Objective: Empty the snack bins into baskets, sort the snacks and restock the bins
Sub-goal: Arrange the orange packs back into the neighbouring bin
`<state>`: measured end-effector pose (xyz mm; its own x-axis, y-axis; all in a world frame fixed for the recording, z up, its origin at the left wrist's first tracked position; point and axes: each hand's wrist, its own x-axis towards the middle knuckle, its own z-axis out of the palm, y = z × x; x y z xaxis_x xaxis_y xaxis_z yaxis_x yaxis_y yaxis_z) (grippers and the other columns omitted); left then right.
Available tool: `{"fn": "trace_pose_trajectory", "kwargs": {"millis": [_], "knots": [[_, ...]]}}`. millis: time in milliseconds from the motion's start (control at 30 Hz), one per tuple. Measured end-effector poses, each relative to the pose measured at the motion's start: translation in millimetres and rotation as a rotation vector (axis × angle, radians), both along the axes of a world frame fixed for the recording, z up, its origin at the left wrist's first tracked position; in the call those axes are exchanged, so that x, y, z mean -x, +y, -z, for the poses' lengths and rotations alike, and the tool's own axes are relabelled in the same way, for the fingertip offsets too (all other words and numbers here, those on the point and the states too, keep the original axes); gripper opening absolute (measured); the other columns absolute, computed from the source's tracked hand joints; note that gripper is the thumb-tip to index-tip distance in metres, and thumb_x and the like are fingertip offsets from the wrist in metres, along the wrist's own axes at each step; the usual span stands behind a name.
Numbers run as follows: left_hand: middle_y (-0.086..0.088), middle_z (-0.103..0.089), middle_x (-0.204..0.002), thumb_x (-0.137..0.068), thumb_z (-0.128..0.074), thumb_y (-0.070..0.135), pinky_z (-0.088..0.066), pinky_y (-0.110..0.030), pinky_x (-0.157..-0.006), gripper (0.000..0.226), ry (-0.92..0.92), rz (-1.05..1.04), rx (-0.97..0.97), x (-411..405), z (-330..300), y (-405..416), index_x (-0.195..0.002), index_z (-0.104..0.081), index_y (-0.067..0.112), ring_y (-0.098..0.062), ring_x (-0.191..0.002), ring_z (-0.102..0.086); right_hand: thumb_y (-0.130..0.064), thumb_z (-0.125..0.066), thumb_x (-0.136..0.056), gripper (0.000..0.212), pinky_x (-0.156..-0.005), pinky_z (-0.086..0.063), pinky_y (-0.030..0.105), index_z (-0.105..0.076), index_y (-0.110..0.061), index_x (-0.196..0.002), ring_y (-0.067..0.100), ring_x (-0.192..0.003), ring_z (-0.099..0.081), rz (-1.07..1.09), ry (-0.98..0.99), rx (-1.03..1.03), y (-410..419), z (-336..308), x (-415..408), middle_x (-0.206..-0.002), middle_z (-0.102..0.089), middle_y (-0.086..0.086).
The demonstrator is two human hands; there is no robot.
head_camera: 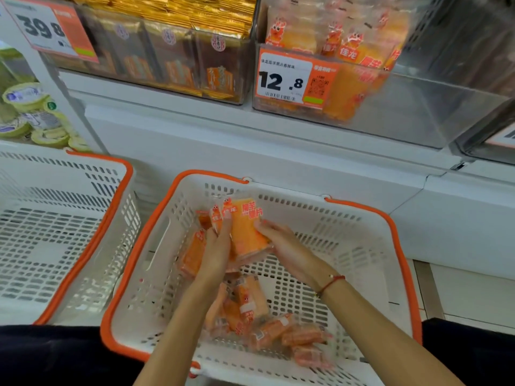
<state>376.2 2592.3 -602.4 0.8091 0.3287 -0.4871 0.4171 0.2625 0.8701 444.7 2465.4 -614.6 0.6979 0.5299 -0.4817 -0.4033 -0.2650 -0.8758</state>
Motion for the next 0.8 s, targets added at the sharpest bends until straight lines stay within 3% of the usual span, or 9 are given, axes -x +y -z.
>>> {"fn": "trace_pose_trajectory", "kwargs": {"millis": [133, 267, 300, 333, 400, 500, 633, 700, 800], "knots": [[0.004, -0.060, -0.128, -0.082, -0.050, 0.072, -0.055, -0.045, -0.092, 0.072, -0.082, -0.021, -0.082, -3.4, 8.0, 4.3, -0.141, -0.041, 0.031, -0.016, -0.111, -0.063, -0.038, -0.058, -0.095, 0.039, -0.090, -0.054, 0.027, -0.053, -0.023, -0.131, 0.015, -0.111, -0.060, 0.017, -0.233, 0.111, 8.1, 2.3, 6.6, -0.122, -0.061, -0.001], [-0.011, -0.063, -0.102, -0.078, -0.048, 0.081, -0.051, -0.053, -0.094, 0.088, -0.160, -0.099, -0.229, -6.1, 16.0, 5.1, -0.131, -0.050, 0.010, -0.028, -0.092, -0.063, -0.035, -0.060, -0.094, 0.034, -0.077, -0.048, 0.008, -0.057, -0.023, -0.125, 0.004, -0.108, -0.054, 0.044, -0.444, 0.171, 13.8, -6.9, 7.1, -0.119, -0.056, -0.010], [-0.014, -0.065, -0.105, -0.078, -0.049, 0.080, -0.052, -0.054, -0.093, 0.087, -0.156, -0.113, -0.232, -6.5, 17.2, 5.7, -0.129, -0.052, 0.010, -0.031, -0.095, -0.064, -0.035, -0.064, -0.091, 0.037, -0.076, -0.045, 0.006, -0.055, -0.023, -0.125, 0.003, -0.110, -0.050, 0.045, -0.493, 0.229, 15.1, -11.4, 4.9, -0.121, -0.051, -0.010], [-0.012, -0.067, -0.109, -0.080, -0.051, 0.078, -0.053, -0.053, -0.091, 0.081, -0.161, -0.130, -0.218, -7.1, 16.4, 5.9, -0.128, -0.054, 0.013, -0.029, -0.098, -0.067, -0.034, -0.068, -0.088, 0.045, -0.077, -0.044, 0.008, -0.050, -0.024, -0.128, 0.005, -0.113, -0.047, 0.051, -0.494, 0.271, 15.9, -15.4, 1.0, -0.124, -0.047, -0.008], [-0.004, -0.071, -0.108, -0.084, -0.051, 0.072, -0.058, -0.044, -0.085, 0.066, -0.174, -0.133, -0.169, -7.4, 9.5, 5.2, -0.126, -0.058, 0.022, -0.021, -0.095, -0.071, -0.029, -0.073, -0.084, 0.064, -0.084, -0.047, 0.019, -0.038, -0.023, -0.137, 0.013, -0.115, -0.050, 0.039, -0.267, 0.222, 16.7, -25.6, -9.0, -0.131, -0.045, -0.003], [0.001, -0.073, -0.102, -0.085, -0.048, 0.067, -0.059, -0.038, -0.079, 0.047, -0.190, -0.082, -0.209, -10.2, 1.7, -0.9, -0.114, -0.062, 0.033, -0.015, -0.088, -0.072, -0.026, -0.065, -0.091, 0.057, -0.094, -0.052, 0.034, -0.037, -0.019, -0.141, 0.019, -0.112, -0.060, -0.096, -0.014, 0.124, 13.3, -41.4, -16.2, -0.131, -0.056, 0.003], [-0.009, -0.064, -0.108, -0.072, -0.045, 0.089, -0.052, -0.052, -0.091, 0.079, -0.225, -0.057, -0.371, -24.8, -15.0, -4.1, -0.101, -0.060, 0.017, -0.026, -0.102, -0.064, -0.029, -0.060, -0.094, 0.050, -0.098, -0.051, 0.039, -0.040, -0.021, -0.139, 0.018, -0.114, -0.061, -0.147, -0.154, 0.094, -3.7, -69.4, -20.8, -0.130, -0.058, 0.001], [-0.004, -0.056, -0.115, -0.072, -0.041, 0.090, -0.045, -0.052, -0.100, 0.075, -0.284, -0.021, -0.473, -38.2, -37.7, -7.8, -0.098, -0.062, 0.024, -0.024, -0.113, -0.056, -0.024, -0.059, -0.095, 0.045, -0.097, -0.052, 0.036, -0.041, -0.020, -0.136, 0.016, -0.111, -0.062, -0.104, -0.266, 0.073, -14.9, -96.4, -29.6, -0.127, -0.059, 0.002], [0.003, -0.042, -0.133, -0.074, -0.031, 0.087, -0.029, -0.039, -0.113, 0.077, -0.456, 0.040, -0.561, -62.6, -84.0, -19.9, -0.123, -0.054, 0.032, -0.014, -0.130, -0.035, -0.020, -0.058, -0.095, 0.046, -0.097, -0.051, 0.032, -0.040, -0.024, -0.137, 0.010, -0.111, -0.062, -0.062, -0.438, 0.027, -36.9, -146.4, -46.2, -0.125, -0.061, -0.002]]}}
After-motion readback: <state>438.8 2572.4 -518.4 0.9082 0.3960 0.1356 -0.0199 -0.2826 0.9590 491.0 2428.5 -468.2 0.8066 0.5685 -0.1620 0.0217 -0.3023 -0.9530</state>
